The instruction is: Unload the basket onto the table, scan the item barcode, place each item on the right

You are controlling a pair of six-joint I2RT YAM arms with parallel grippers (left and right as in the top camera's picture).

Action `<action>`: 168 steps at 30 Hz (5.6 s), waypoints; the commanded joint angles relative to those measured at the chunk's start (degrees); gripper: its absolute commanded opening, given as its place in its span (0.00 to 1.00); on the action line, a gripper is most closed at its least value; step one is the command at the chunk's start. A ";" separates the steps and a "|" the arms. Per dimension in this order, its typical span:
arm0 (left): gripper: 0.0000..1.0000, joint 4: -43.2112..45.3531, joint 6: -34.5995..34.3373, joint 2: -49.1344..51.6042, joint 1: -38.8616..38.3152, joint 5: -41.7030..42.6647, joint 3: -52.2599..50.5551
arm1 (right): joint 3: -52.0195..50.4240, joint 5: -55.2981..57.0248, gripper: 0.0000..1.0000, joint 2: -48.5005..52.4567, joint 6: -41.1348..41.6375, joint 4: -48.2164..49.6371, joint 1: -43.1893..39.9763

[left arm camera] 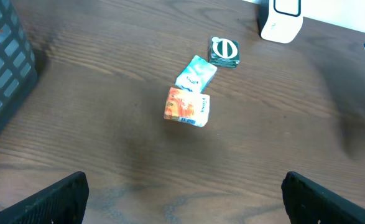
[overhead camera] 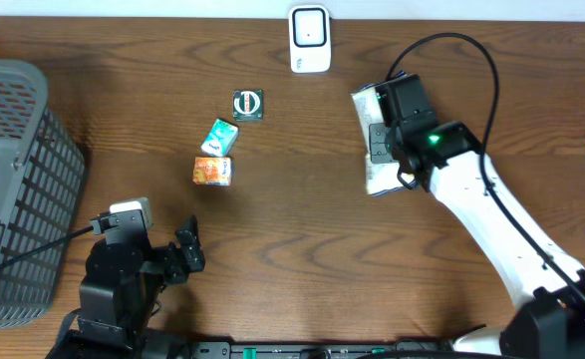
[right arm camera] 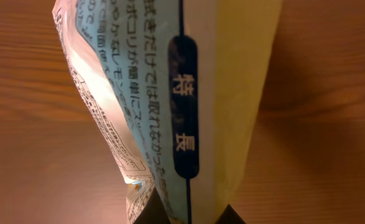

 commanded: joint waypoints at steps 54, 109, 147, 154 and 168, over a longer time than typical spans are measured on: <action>0.98 0.09 -0.31 -0.07 0.00 -0.74 -0.07 | 18.60 -56.39 0.94 31.17 -27.52 -14.49 -19.34; 0.98 0.09 -0.31 -0.07 0.02 -0.74 -0.07 | 18.99 -34.69 0.02 20.35 -17.77 -24.48 2.08; 0.98 0.09 -0.31 -0.07 0.00 -0.74 -0.07 | 18.58 -10.80 0.61 22.60 6.01 -13.57 1.31; 0.98 0.09 -0.31 -0.07 0.00 -0.74 -0.07 | 18.60 -19.17 0.99 22.10 4.09 -19.06 -4.98; 0.98 0.09 -0.31 -0.07 0.00 -0.74 -0.07 | 8.02 -34.88 0.99 22.10 -2.82 -12.98 -8.44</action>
